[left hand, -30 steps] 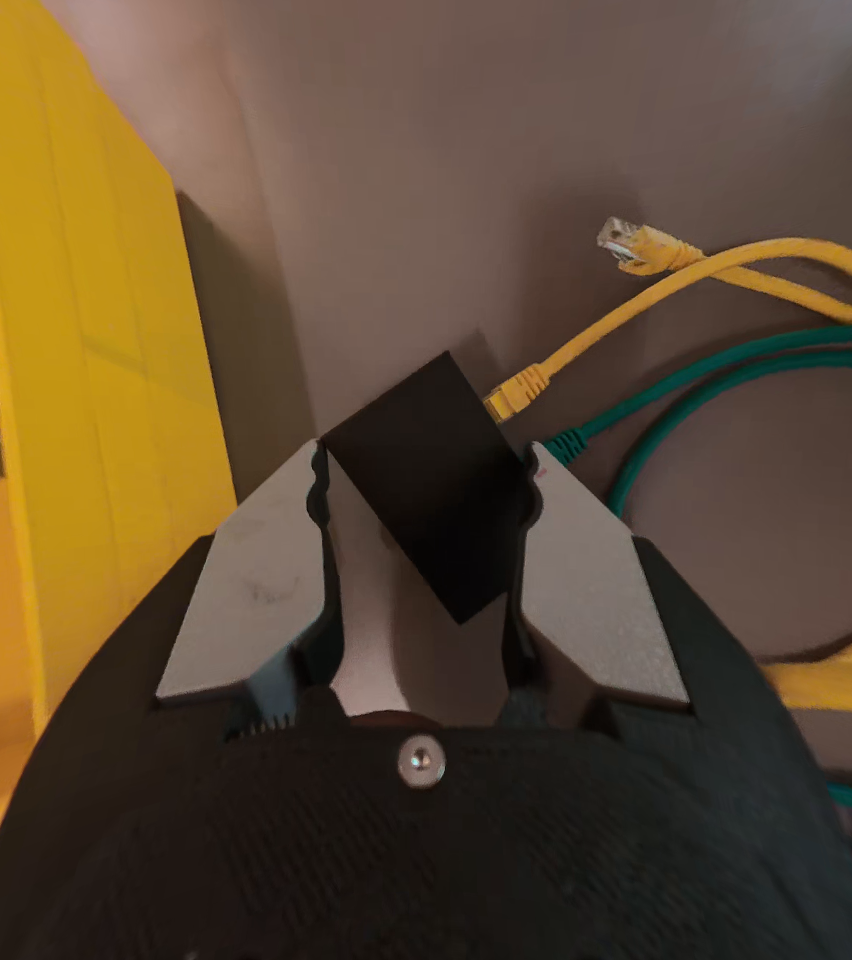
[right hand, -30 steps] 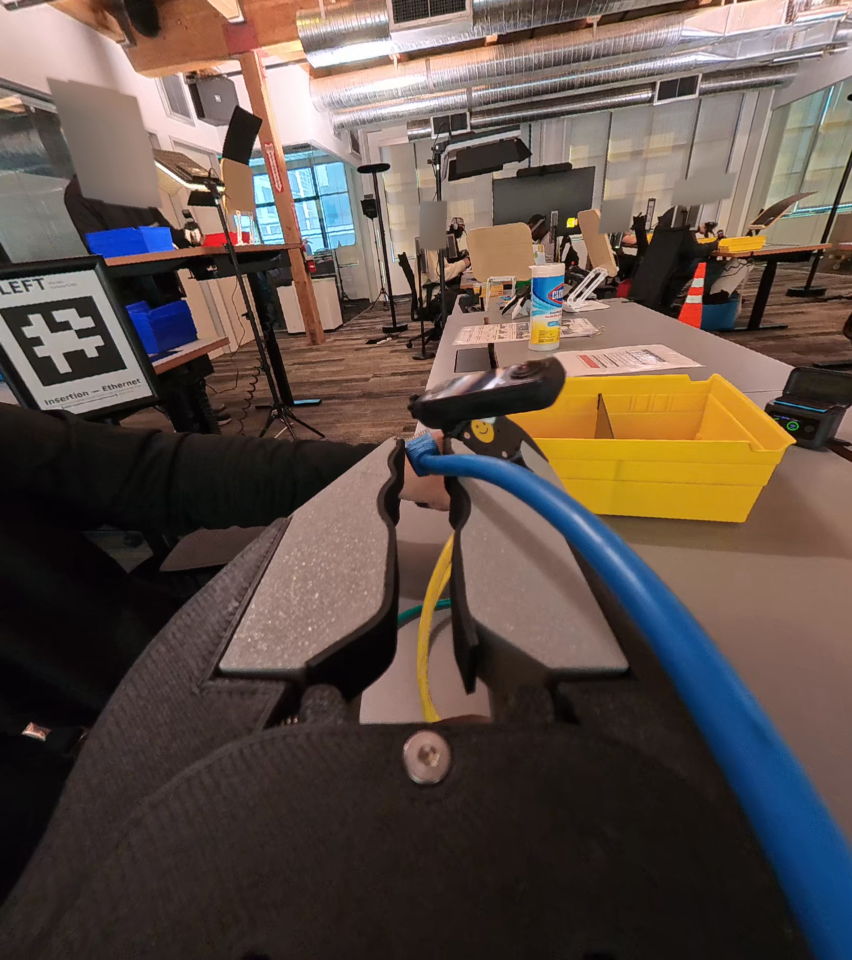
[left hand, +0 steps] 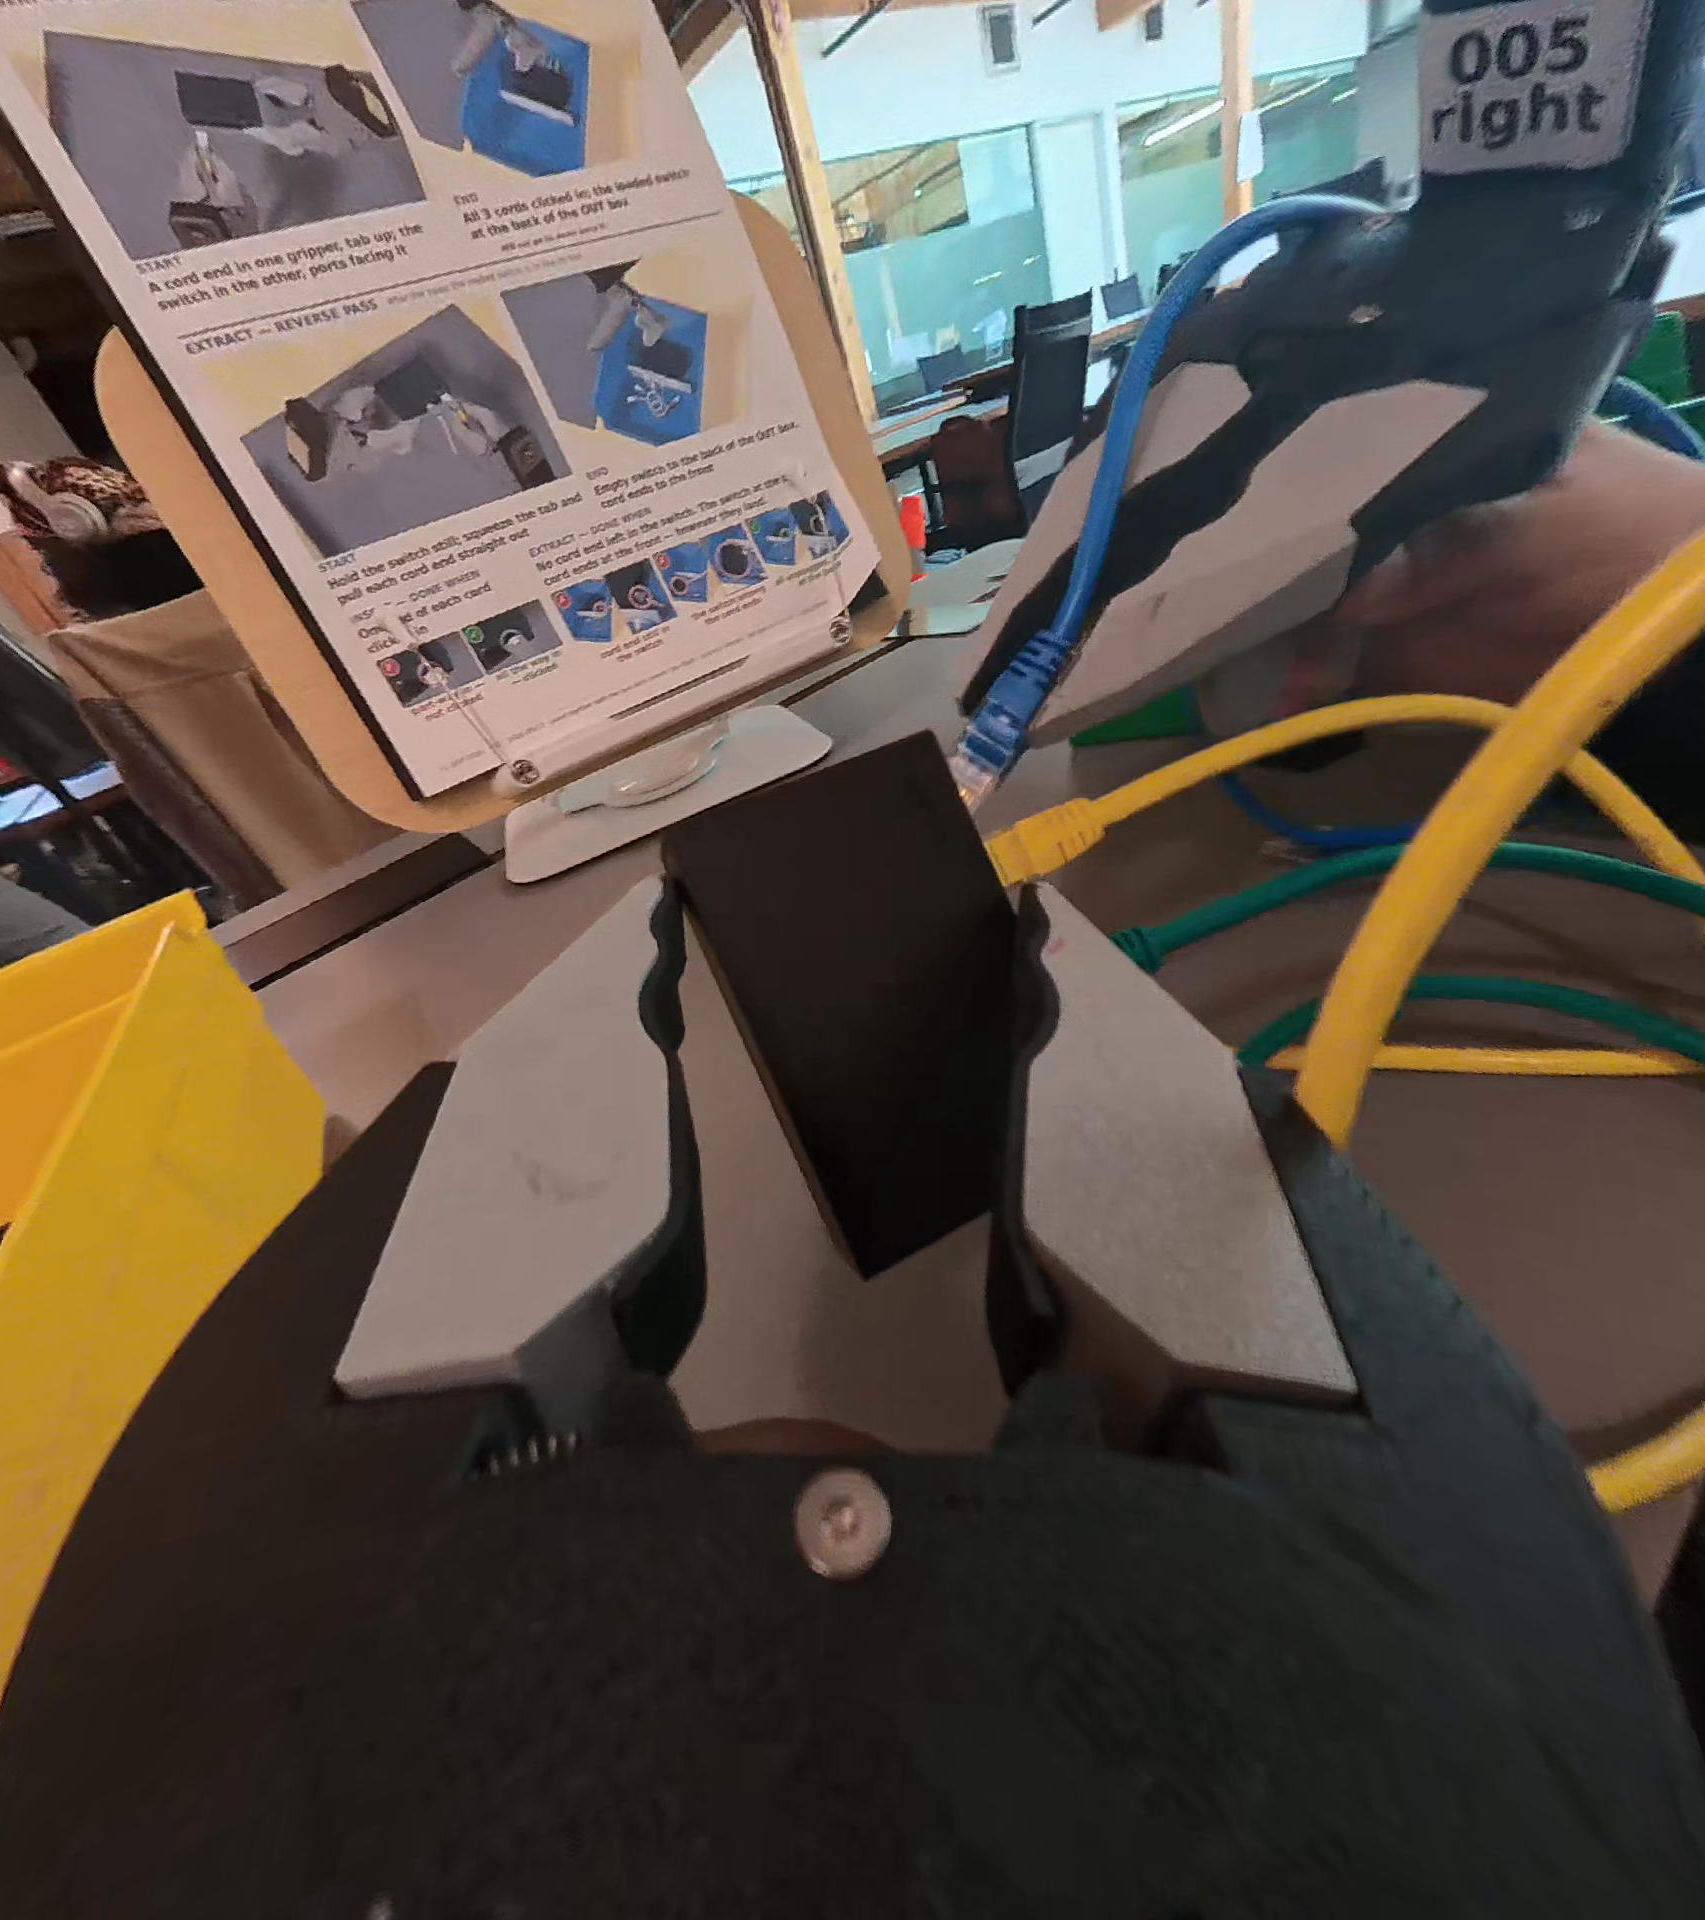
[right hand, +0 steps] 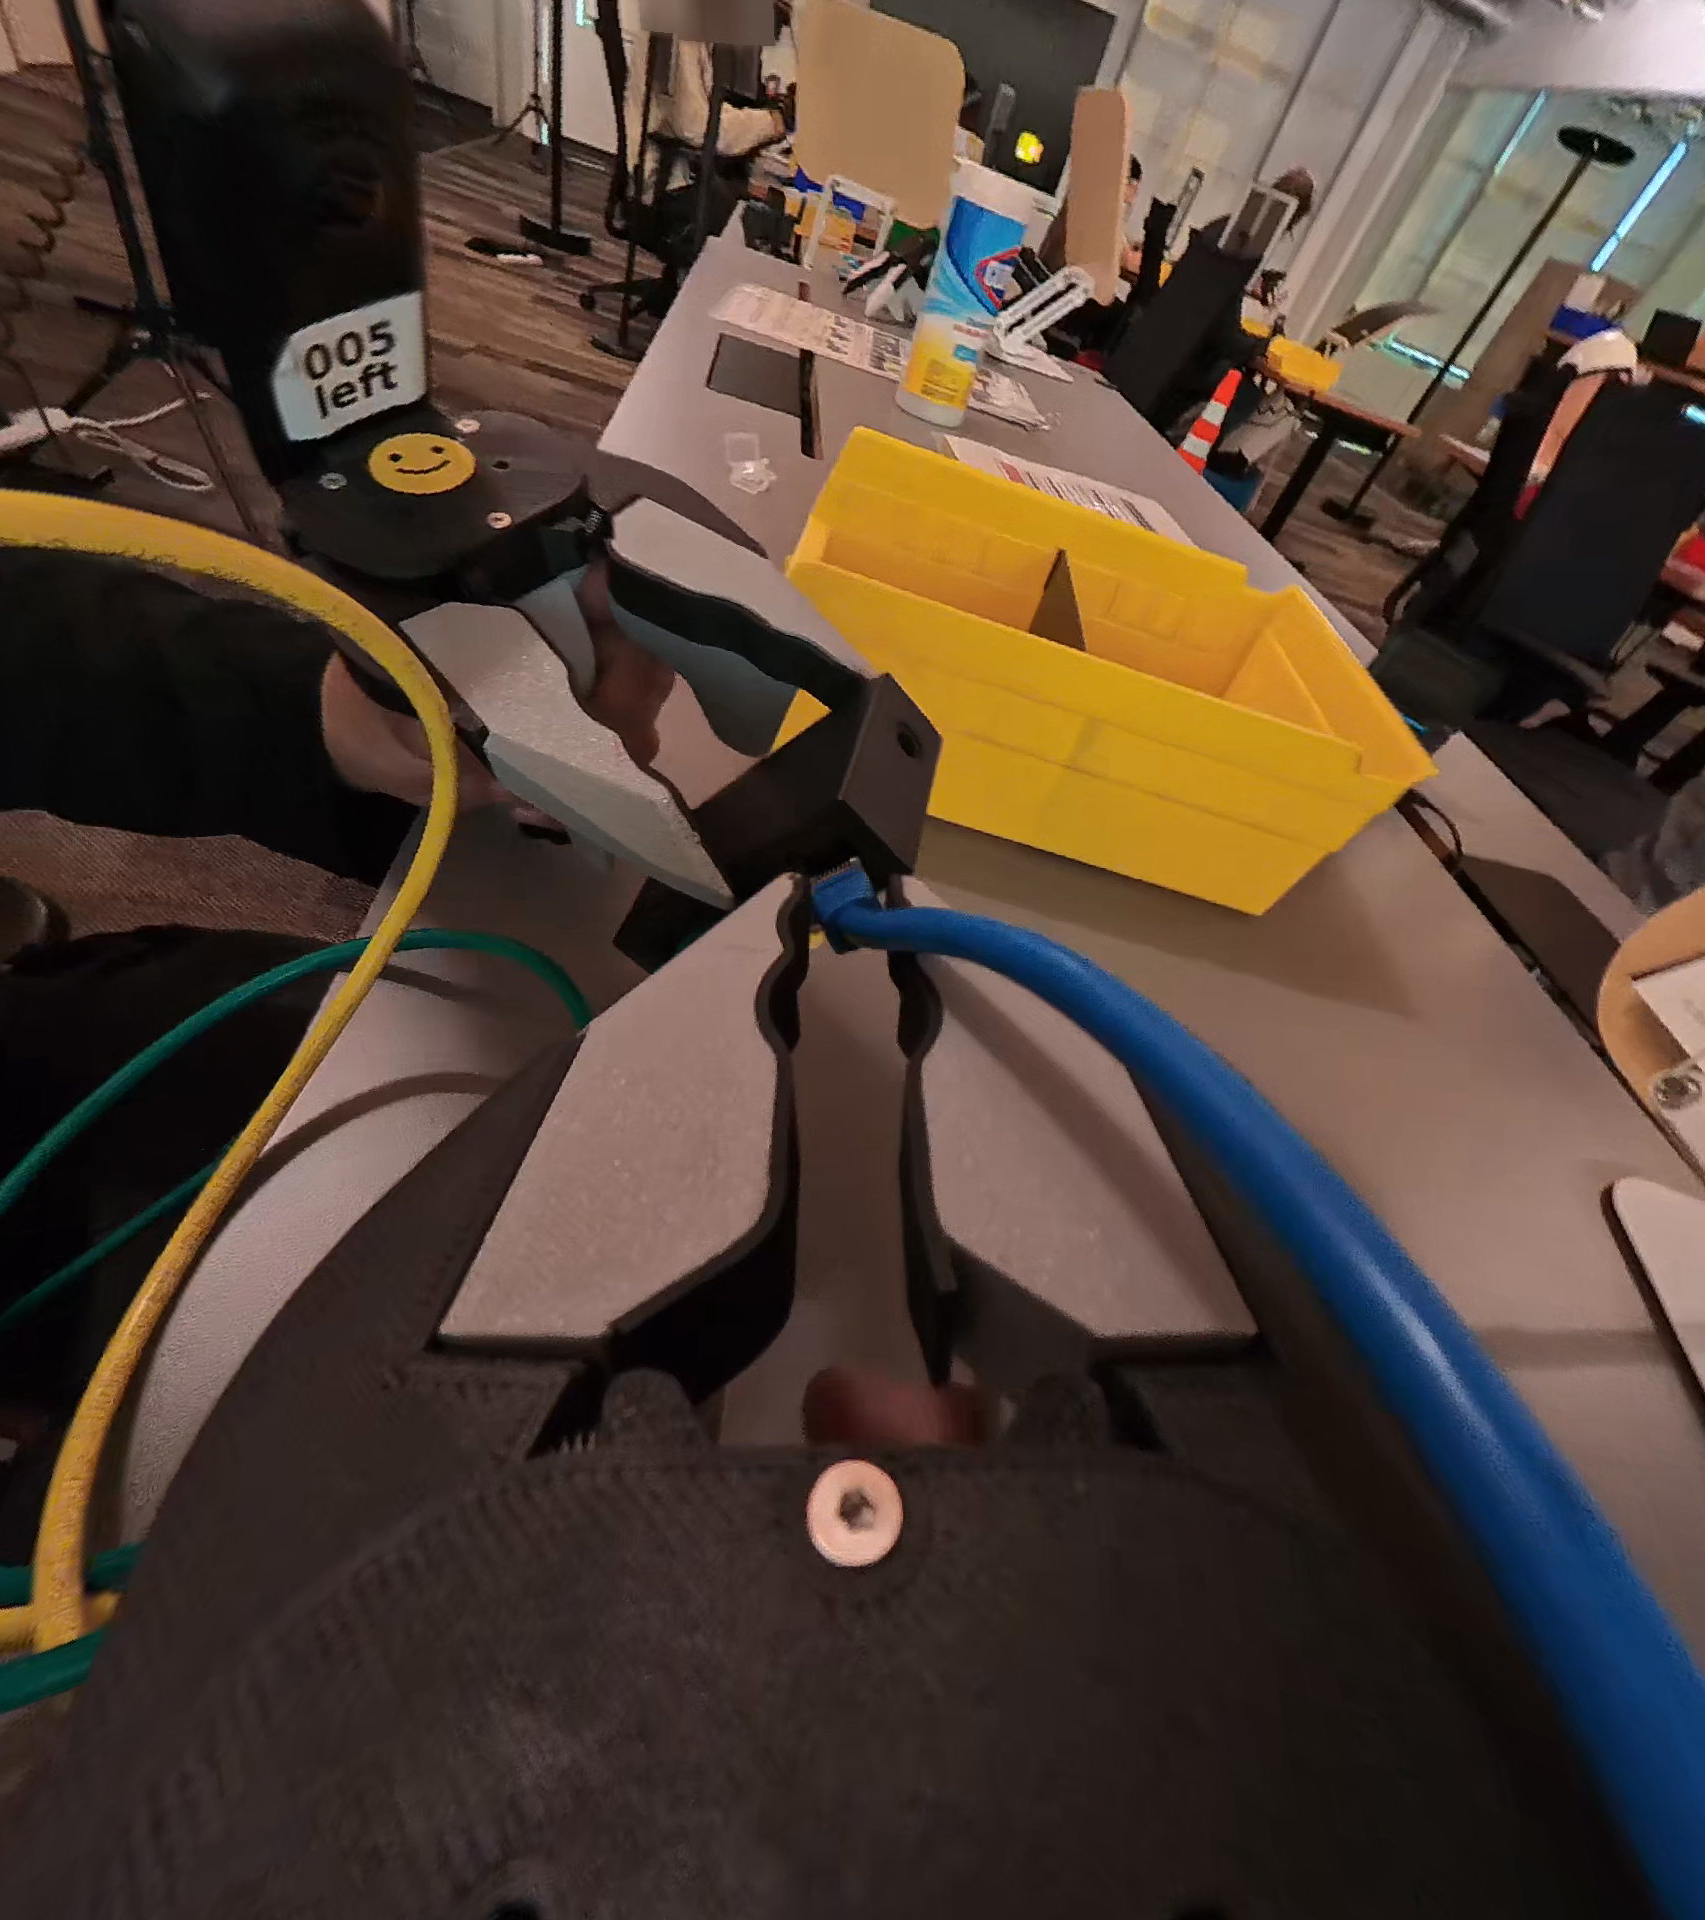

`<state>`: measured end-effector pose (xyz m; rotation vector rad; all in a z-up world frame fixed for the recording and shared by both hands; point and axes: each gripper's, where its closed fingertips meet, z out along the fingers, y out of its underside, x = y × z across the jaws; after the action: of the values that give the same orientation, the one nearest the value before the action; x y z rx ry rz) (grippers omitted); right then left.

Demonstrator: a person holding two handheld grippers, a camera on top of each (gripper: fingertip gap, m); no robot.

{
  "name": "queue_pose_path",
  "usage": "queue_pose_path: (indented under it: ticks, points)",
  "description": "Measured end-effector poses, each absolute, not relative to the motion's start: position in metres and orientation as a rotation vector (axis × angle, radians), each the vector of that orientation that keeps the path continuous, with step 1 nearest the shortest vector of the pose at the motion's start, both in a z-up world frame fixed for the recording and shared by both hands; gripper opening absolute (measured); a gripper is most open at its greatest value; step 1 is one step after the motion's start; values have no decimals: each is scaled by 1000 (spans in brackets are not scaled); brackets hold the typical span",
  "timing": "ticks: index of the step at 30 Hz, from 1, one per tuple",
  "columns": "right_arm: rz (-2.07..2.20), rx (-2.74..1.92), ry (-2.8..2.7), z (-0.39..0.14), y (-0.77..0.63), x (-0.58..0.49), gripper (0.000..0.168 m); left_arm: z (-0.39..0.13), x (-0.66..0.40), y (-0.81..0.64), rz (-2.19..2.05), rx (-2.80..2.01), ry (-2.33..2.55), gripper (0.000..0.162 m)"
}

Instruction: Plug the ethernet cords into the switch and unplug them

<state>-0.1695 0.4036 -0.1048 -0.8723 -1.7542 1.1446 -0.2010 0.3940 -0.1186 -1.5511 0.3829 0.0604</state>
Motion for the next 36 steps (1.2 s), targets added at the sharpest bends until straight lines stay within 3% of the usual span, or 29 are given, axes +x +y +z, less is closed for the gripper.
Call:
queue_pose_path:
  ticks: [18,33,36]
  points:
    - [674,-445,-1698,-103,366,-186,11,-118,-213,388,-510,-1551,200,55]
    - [429,-365,-1778,-132,365,-196,11,-153,-219,390,-512,-1810,285,61]
    - [375,-315,-1782,-138,363,-196,11,-161,-223,387,-542,-1858,325,55]
